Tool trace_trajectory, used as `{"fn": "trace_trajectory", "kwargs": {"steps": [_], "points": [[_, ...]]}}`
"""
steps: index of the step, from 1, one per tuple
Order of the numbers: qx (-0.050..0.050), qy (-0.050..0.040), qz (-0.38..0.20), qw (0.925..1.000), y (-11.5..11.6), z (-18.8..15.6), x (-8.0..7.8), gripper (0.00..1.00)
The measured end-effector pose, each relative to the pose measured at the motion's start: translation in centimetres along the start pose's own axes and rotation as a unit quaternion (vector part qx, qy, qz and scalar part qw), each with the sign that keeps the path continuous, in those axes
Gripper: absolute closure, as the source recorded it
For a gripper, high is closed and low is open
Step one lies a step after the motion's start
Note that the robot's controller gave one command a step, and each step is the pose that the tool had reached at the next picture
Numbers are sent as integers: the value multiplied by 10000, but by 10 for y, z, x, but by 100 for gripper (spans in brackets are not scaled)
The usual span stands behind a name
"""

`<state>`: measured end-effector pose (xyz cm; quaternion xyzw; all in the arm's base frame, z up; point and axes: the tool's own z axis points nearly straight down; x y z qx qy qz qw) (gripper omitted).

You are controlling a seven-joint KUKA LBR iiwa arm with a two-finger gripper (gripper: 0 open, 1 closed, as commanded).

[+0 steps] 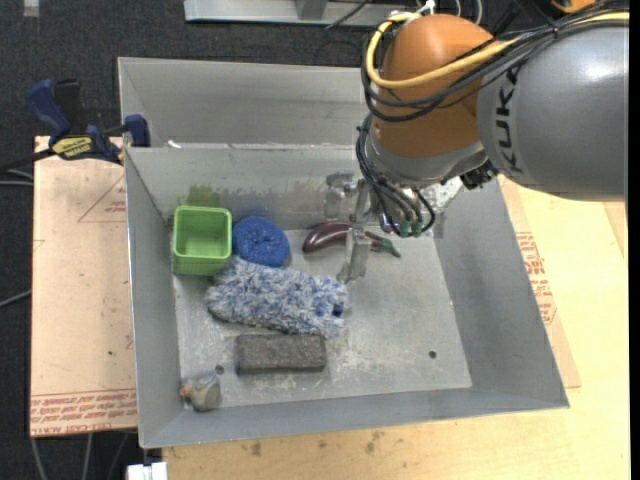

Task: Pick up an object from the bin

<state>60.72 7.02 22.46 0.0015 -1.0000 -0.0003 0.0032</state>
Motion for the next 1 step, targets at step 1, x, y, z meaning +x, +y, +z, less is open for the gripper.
{"fn": "trace_trajectory", "kwargs": {"steps": [1], "points": [[-3,-40,7,10000,0,-5,-1,0]]}}
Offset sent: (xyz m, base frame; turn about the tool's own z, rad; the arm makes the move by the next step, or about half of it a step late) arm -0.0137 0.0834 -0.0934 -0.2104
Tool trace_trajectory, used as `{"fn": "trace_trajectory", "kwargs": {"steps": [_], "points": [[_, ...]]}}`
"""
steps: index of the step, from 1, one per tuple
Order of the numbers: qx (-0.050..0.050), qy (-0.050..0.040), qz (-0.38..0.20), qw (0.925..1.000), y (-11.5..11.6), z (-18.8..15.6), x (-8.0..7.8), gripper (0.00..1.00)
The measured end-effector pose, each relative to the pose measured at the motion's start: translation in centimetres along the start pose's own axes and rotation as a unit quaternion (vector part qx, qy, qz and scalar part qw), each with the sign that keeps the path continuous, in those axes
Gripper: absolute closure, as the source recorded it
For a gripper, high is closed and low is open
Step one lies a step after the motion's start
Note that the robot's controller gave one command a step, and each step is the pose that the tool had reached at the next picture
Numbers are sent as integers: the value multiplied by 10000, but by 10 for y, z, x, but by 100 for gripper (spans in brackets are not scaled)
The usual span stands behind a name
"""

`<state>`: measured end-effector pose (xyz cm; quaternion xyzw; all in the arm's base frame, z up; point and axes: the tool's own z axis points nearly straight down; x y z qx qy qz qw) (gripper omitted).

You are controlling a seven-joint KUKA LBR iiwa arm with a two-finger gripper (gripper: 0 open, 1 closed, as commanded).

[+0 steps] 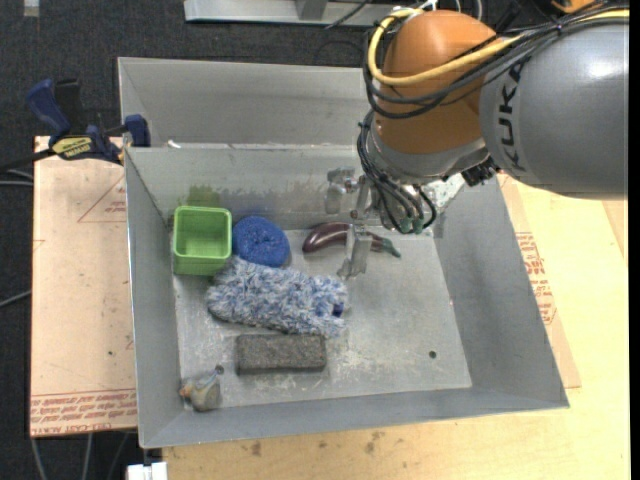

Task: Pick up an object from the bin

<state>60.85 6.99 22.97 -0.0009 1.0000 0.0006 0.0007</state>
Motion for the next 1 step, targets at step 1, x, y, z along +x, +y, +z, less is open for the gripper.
{"fn": "trace_trajectory", "kwargs": {"steps": [1], "points": [[6,-30,-358,9994,28,33,4,0]]}}
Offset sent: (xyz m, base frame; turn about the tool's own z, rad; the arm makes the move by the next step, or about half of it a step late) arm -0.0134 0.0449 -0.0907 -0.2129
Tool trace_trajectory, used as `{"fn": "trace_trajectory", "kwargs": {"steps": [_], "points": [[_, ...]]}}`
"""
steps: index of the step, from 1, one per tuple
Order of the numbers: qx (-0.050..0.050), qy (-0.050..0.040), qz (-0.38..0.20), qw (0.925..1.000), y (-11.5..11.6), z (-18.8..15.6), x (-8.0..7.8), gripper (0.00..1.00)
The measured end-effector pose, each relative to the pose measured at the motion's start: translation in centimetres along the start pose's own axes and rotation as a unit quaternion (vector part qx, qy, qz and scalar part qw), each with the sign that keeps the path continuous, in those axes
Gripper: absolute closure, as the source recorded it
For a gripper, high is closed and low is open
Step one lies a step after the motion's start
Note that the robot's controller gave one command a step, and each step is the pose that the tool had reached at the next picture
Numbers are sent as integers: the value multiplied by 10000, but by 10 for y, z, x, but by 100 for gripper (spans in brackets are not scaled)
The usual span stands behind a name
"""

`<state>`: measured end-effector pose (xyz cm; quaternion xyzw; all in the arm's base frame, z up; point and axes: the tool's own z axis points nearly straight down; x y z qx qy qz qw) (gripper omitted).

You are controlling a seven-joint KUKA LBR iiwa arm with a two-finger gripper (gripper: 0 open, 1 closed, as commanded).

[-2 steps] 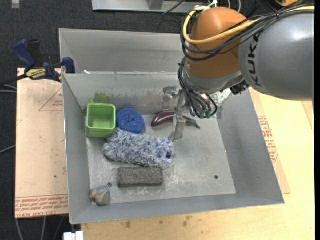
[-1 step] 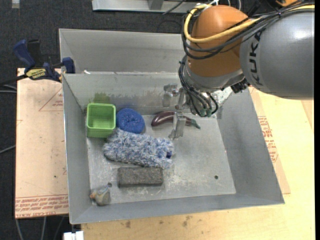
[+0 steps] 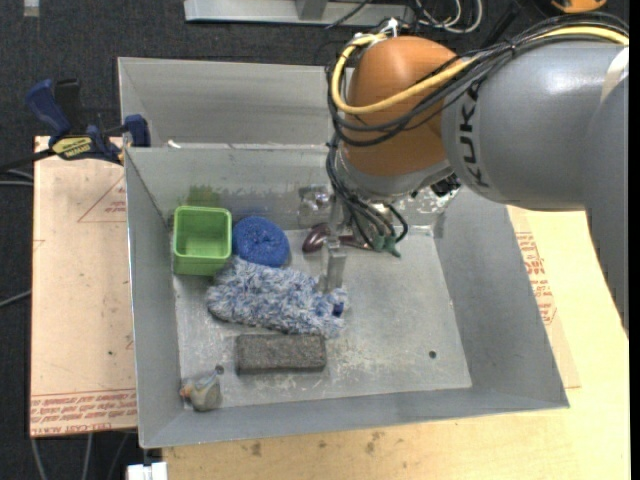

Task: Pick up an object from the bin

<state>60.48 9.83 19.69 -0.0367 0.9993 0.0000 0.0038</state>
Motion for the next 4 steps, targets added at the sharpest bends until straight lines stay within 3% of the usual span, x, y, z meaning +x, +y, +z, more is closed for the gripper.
{"fn": "trace_trajectory", "kwargs": {"steps": [1,2,3,4], "points": [[-14,21,-641,9979,16,46,6,0],[-10,42,-427,9991,23,71,11,0],[-16,31,-1654,9862,50,112,17,100],[-19,31,-1651,9863,50,112,17,100]]}}
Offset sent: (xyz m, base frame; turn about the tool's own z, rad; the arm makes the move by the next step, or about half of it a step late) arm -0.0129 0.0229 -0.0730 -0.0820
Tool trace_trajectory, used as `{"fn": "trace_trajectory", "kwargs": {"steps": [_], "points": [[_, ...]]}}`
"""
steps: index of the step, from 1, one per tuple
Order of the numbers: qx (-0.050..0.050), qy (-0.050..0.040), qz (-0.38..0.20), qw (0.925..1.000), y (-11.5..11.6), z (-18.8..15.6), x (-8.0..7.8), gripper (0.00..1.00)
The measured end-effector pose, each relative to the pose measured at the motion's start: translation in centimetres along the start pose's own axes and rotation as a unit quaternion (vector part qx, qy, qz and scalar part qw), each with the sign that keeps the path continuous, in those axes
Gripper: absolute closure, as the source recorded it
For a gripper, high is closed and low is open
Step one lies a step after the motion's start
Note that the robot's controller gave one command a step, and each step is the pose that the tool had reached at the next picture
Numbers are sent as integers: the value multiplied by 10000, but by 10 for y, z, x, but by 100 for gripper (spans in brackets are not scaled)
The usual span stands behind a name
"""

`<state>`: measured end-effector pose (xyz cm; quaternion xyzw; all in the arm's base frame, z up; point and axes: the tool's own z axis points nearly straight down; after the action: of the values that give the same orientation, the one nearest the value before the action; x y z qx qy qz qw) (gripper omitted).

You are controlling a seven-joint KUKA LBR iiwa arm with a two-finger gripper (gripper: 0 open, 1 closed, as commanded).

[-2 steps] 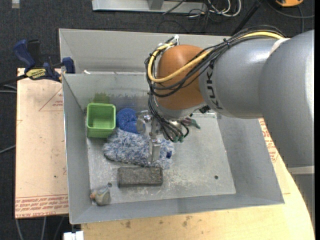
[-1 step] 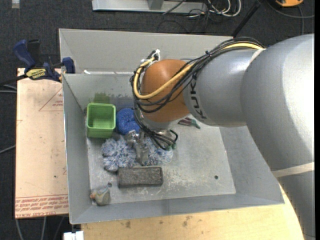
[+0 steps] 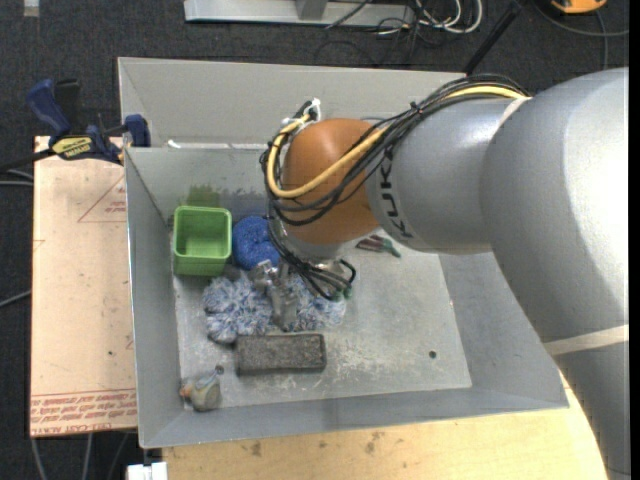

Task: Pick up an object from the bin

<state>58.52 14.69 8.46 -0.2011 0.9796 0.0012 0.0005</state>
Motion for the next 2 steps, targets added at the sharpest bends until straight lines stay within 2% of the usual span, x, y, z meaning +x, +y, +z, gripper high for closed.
{"fn": "trace_trajectory", "kwargs": {"steps": [2], "points": [[-2,0,0,10000,0,0,0,100]]}}
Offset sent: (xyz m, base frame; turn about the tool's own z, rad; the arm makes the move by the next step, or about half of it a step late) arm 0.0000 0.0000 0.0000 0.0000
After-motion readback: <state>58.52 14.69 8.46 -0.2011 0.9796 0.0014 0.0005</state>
